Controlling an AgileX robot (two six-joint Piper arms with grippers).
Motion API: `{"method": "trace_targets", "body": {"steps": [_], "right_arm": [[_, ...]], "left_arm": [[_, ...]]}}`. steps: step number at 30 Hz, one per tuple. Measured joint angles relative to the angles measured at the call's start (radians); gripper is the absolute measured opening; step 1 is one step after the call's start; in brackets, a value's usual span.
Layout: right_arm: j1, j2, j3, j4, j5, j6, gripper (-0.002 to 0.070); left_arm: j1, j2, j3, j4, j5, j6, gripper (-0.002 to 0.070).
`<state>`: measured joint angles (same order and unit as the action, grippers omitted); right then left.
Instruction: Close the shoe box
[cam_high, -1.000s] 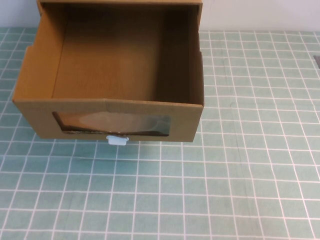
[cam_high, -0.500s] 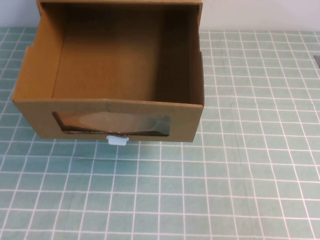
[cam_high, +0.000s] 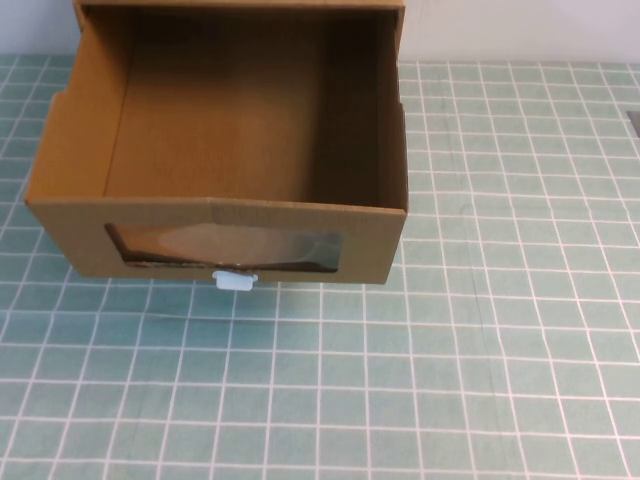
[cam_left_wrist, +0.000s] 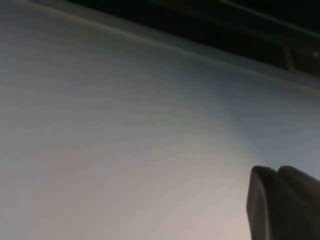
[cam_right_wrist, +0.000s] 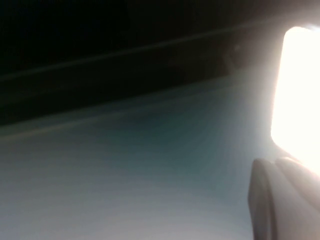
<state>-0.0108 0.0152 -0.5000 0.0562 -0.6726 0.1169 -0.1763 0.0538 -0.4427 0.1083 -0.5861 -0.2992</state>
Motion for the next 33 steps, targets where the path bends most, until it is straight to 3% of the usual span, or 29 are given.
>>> {"method": "trace_targets", "body": {"steps": [9, 22, 29, 33], "right_arm": [[0.000, 0.232, -0.377, 0.011, 0.232, 0.000, -0.0014], [0.000, 0.701, -0.719, 0.052, 1.013, 0.000, -0.0014], [0.000, 0.882, -0.738, 0.032, 1.162, -0.091, -0.0014], [0.005, 0.915, -0.738, 0.125, 1.170, -0.102, -0.0014]], "left_arm": [[0.000, 0.251, -0.315, 0.000, 0.312, 0.017, -0.0005], [0.000, 0.710, -0.808, 0.000, 1.068, 0.073, -0.0005], [0.000, 0.887, -0.846, 0.027, 1.049, 0.085, -0.0005], [0.000, 0.964, -0.846, 0.027, 0.986, 0.085, -0.0005]]}}
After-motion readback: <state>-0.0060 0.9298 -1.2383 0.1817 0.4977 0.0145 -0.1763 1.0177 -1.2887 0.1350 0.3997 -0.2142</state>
